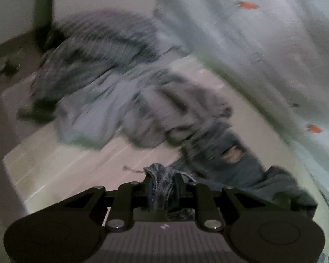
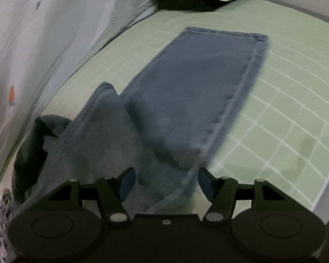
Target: Fold clothes
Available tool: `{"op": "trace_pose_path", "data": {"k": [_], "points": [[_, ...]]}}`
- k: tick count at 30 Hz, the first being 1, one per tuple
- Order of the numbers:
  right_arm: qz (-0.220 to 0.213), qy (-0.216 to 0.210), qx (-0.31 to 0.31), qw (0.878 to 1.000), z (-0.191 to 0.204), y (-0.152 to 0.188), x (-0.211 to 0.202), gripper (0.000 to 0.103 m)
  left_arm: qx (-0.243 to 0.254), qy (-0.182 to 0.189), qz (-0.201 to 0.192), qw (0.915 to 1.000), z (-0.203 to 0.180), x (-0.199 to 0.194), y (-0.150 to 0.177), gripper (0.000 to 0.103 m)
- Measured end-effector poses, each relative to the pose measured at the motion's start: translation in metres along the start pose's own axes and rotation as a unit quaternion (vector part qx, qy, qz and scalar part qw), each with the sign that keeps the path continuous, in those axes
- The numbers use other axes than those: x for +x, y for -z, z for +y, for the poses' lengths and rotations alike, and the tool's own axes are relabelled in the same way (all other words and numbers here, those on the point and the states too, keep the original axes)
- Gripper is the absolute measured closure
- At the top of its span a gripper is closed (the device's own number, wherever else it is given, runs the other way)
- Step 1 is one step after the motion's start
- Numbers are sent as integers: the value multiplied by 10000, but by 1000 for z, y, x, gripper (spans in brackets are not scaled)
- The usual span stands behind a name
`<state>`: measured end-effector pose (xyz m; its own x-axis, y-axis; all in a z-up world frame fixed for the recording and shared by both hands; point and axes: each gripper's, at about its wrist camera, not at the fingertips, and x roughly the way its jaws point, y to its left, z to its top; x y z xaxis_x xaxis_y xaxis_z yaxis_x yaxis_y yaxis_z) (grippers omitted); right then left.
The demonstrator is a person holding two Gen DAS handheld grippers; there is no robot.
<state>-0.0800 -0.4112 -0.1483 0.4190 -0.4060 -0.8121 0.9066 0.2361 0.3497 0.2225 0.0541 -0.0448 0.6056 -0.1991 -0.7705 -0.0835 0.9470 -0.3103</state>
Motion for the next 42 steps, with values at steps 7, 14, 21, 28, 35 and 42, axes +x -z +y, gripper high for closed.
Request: {"op": "trace_pose_path", "data": {"k": [7, 14, 21, 28, 35, 42], "points": [[-109, -69, -557, 9984, 37, -8, 4, 39, 245, -46, -15, 9997, -6, 5, -2, 62], [-413, 71, -1171, 9922, 57, -24, 2, 26, 968, 144, -429, 9943, -50, 5, -26, 43], [-369, 69, -1462, 9885, 80, -47, 31, 22, 1228, 548, 450, 9899, -92, 75, -23, 42], [-214, -127, -2059, 9783, 128, -63, 81, 22, 1293, 367, 1334, 9819, -113, 142, -3, 42], [106, -642, -2472, 9668, 168, -63, 129, 38, 1152, 234, 1611, 9799, -109, 168, 4, 34], [386, -850, -2596, 9612, 184, -65, 155, 36, 1355, 69, 1683, 9764, -127, 179, 9, 11]]}}
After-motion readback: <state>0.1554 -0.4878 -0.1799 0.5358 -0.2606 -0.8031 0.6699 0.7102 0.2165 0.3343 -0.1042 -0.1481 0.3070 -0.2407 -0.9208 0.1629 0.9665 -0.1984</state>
